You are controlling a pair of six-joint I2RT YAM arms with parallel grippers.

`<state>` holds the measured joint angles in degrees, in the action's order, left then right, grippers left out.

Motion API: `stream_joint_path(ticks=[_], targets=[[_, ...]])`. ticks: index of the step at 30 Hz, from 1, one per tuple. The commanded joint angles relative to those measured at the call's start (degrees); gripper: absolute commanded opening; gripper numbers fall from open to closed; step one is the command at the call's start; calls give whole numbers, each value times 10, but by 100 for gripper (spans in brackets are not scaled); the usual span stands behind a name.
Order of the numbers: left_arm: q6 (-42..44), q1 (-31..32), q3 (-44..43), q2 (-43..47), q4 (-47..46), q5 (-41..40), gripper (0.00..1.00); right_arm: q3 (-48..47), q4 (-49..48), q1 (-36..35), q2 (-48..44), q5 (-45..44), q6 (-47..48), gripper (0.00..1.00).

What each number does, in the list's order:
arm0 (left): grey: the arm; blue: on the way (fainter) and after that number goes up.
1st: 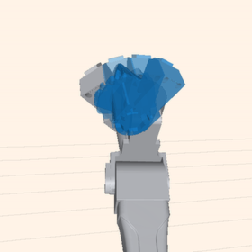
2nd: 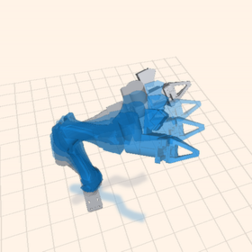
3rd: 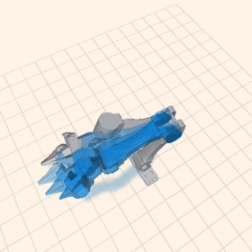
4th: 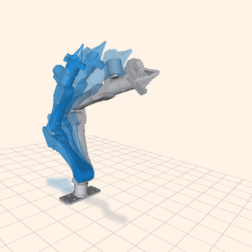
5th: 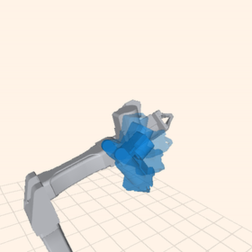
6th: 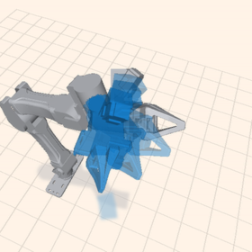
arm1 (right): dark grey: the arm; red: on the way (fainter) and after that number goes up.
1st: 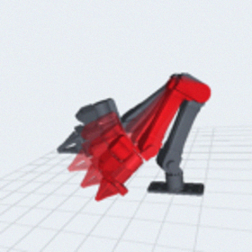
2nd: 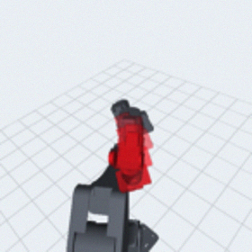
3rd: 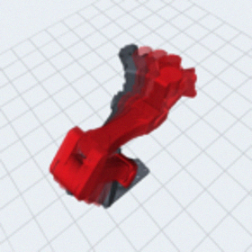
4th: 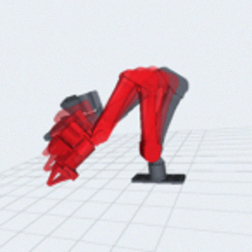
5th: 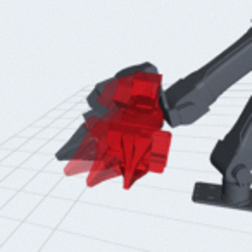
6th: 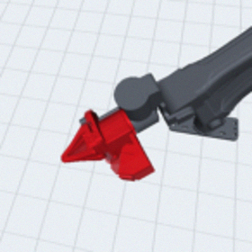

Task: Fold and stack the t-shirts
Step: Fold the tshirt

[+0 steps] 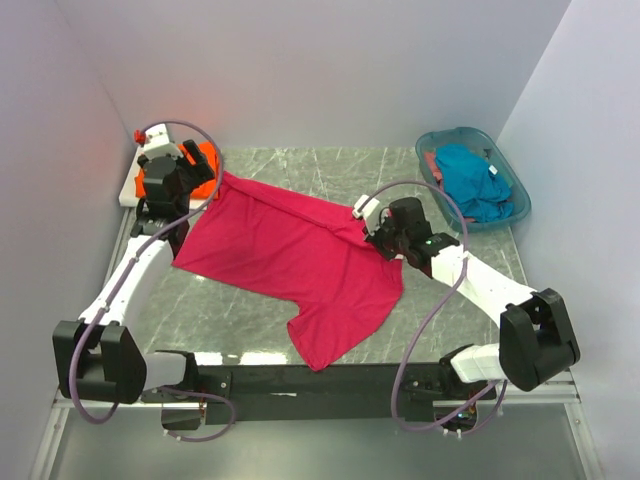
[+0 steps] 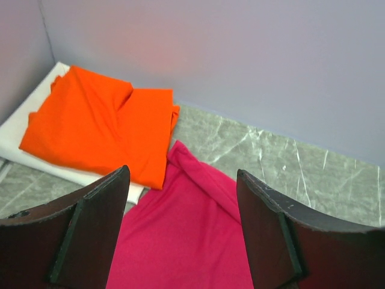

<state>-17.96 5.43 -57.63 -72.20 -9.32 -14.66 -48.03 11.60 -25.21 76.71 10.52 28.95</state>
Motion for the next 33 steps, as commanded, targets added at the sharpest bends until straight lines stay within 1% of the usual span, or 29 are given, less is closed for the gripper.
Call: stream_joint_path(ticks=[1, 10, 22, 33], targets=[[-12, -2, 8, 23, 6, 20, 77, 8, -7, -12, -12, -18, 7, 0], [-24, -2, 15, 56, 46, 46, 77, 13, 9, -47, -18, -36, 15, 0], [-23, -2, 59, 116, 70, 72, 77, 0, 24, -92, 19, -58, 14, 0], [-24, -1, 64, 116, 73, 82, 77, -4, 34, -99, 23, -62, 14, 0]])
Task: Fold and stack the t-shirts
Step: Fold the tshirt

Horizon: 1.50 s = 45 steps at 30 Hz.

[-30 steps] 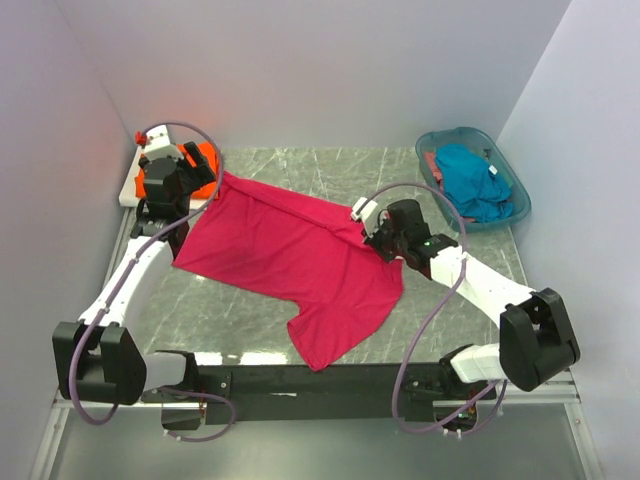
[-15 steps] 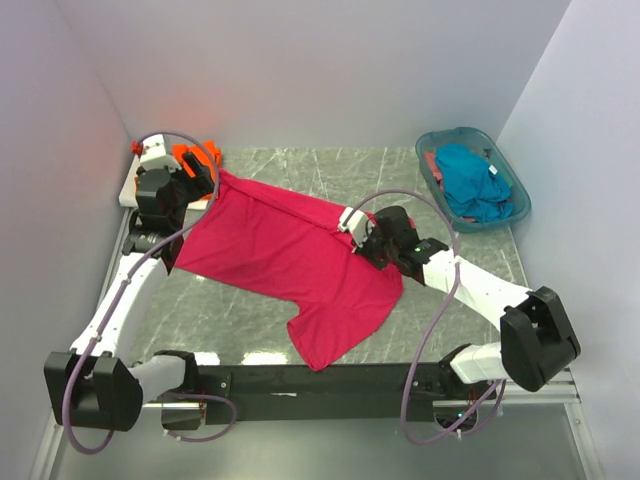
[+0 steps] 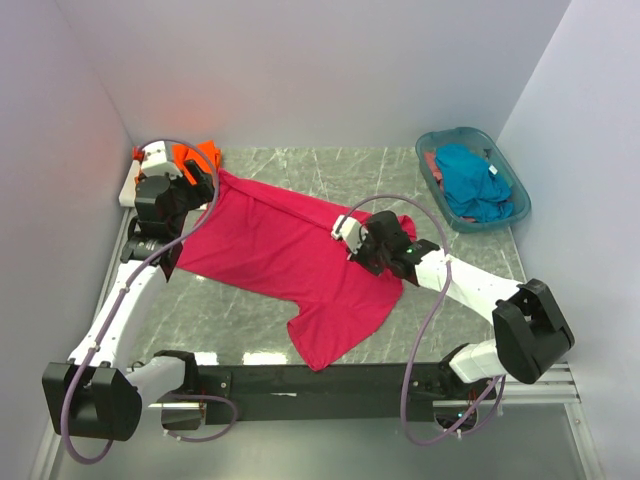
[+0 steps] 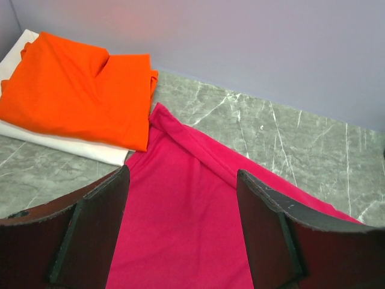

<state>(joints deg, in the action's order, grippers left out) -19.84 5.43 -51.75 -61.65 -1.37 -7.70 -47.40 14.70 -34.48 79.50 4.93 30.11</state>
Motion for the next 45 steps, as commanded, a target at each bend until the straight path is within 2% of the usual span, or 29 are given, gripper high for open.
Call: stream_joint_path(ticks=[1, 21, 39, 41, 42, 44, 45], targets=[[-6, -1, 6, 12, -7, 12, 77, -10, 5, -7, -6, -4, 3, 0], [-6, -1, 10, 16, -7, 16, 77, -9, 24, -37, -2, 8, 13, 0], [-5, -1, 12, 14, -6, 16, 77, -38, 34, -55, 36, 12, 13, 0], [-4, -1, 12, 15, -7, 14, 77, -41, 66, -58, 37, 45, 28, 5], [-4, -1, 13, 17, -7, 13, 77, -40, 80, -62, 34, 83, 49, 16], [-5, -1, 15, 19, -11, 12, 77, -43, 109, -65, 28, 111, 68, 27], [-6, -1, 16, 23, -13, 11, 77, -47, 118, -65, 28, 140, 72, 29]])
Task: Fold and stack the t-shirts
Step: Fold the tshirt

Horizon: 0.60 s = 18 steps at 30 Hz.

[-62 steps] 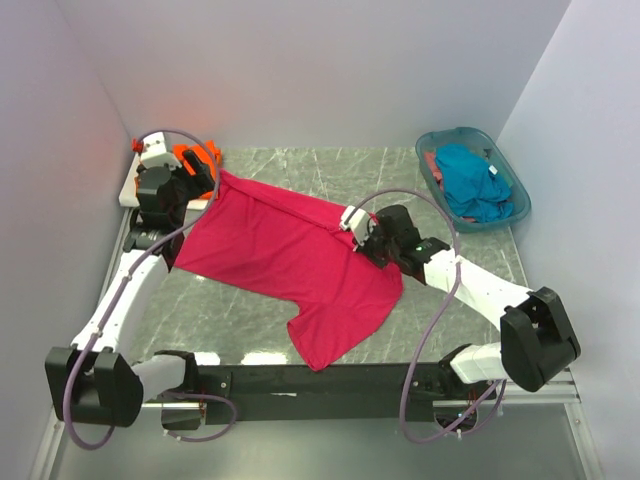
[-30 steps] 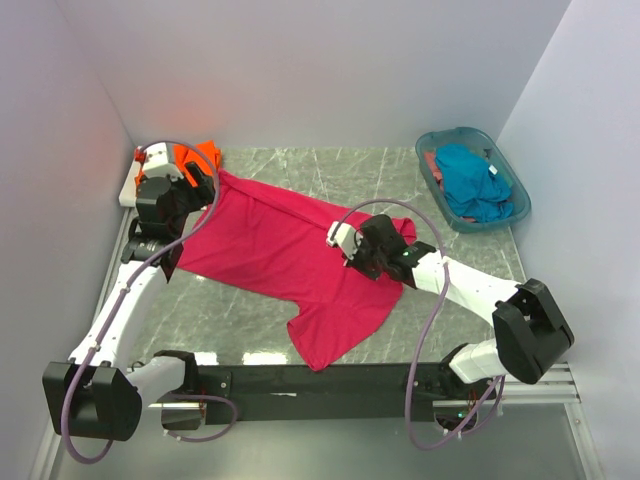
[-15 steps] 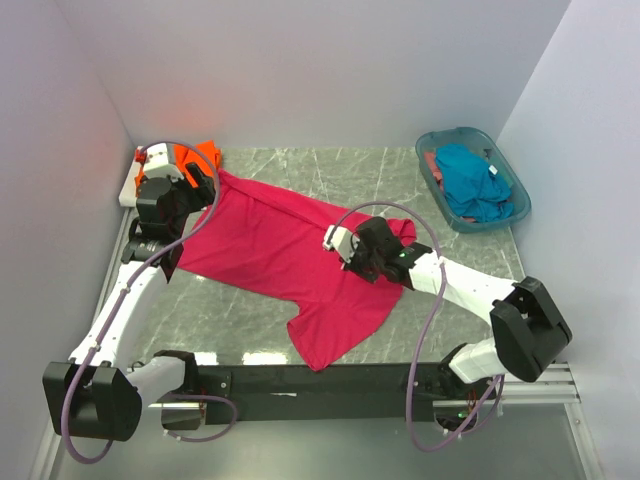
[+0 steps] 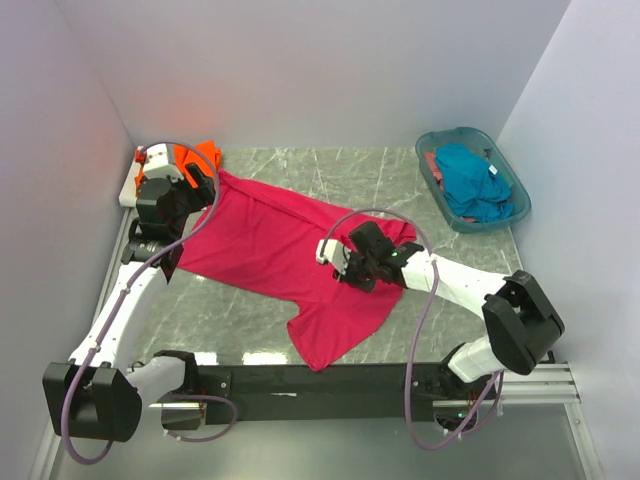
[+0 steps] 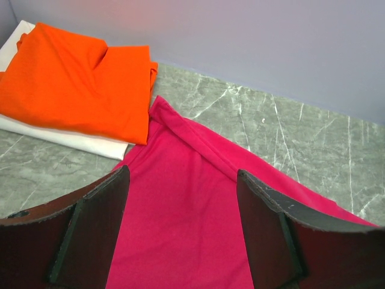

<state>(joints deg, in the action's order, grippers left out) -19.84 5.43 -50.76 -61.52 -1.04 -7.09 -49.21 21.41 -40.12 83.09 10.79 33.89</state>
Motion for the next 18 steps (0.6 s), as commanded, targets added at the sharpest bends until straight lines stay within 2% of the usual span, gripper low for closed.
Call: stream_joint_path(ticks=[1, 6, 9, 10, 14, 18], targets=[[-6, -1, 8, 23, -18, 4, 77, -34, 67, -8, -7, 92, 38, 29], [-3, -1, 7, 47, -9, -5, 77, -96, 86, 14, -20, 143, 18, 37], [0, -1, 10, 75, 4, -2, 77, -142, 52, 60, -1, 145, -47, 38], [1, -1, 13, 84, 9, -3, 77, -166, 43, 102, 7, 157, -75, 38], [11, 0, 37, 146, 45, -15, 78, -220, 33, 180, 94, 215, -207, 41], [23, 1, 73, 198, 60, -34, 81, -243, 45, 186, 155, 203, -247, 43]])
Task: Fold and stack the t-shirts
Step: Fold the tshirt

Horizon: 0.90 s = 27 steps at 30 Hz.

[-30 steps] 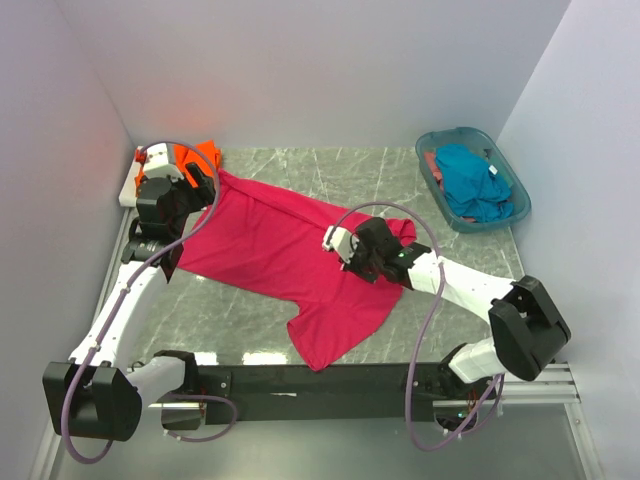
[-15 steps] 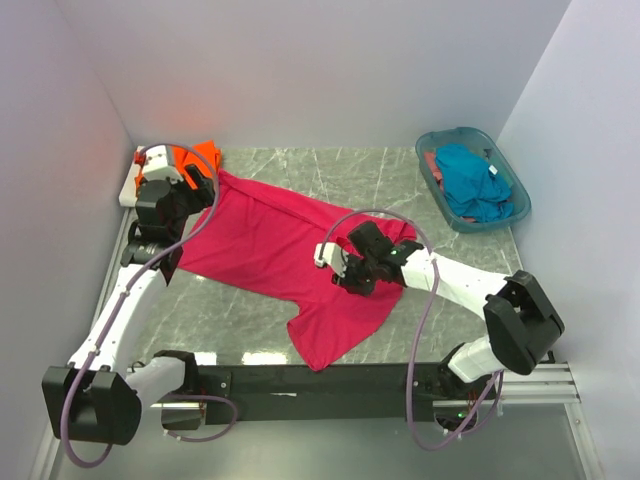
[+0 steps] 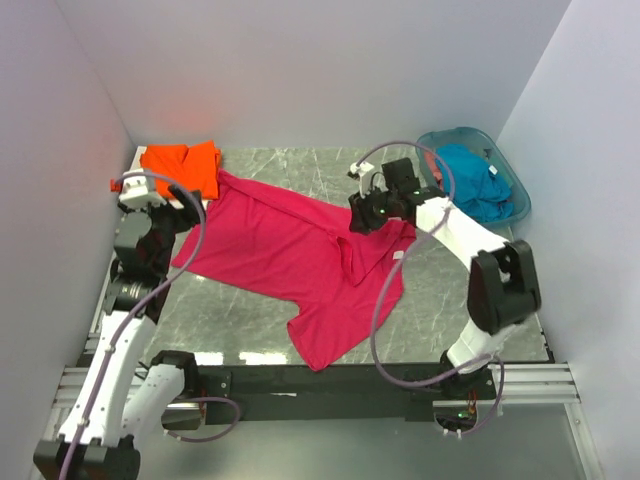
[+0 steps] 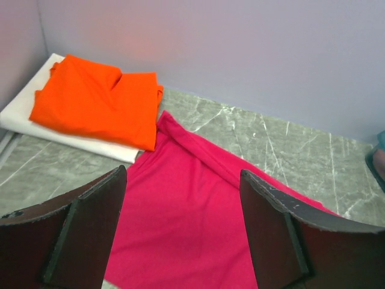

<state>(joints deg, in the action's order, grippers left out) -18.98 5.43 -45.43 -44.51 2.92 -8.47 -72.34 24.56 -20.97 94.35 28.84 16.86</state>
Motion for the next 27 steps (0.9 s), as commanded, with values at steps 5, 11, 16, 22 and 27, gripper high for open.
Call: stream_joint_path(ticks=[5, 11, 16, 22, 27], targets=[[20, 11, 26, 54, 26, -44, 83, -39, 16, -6, 105, -5, -102, 45], [22, 12, 23, 55, 31, -43, 83, -65, 22, -5, 151, -14, -95, 46], [22, 12, 25, 55, 31, -37, 83, -87, 28, -6, 172, -21, -88, 46], [21, 12, 23, 49, 31, -31, 83, -103, 36, -13, 190, -14, -85, 43], [21, 12, 23, 48, 32, -30, 83, -112, 45, -19, 200, -15, -82, 37]])
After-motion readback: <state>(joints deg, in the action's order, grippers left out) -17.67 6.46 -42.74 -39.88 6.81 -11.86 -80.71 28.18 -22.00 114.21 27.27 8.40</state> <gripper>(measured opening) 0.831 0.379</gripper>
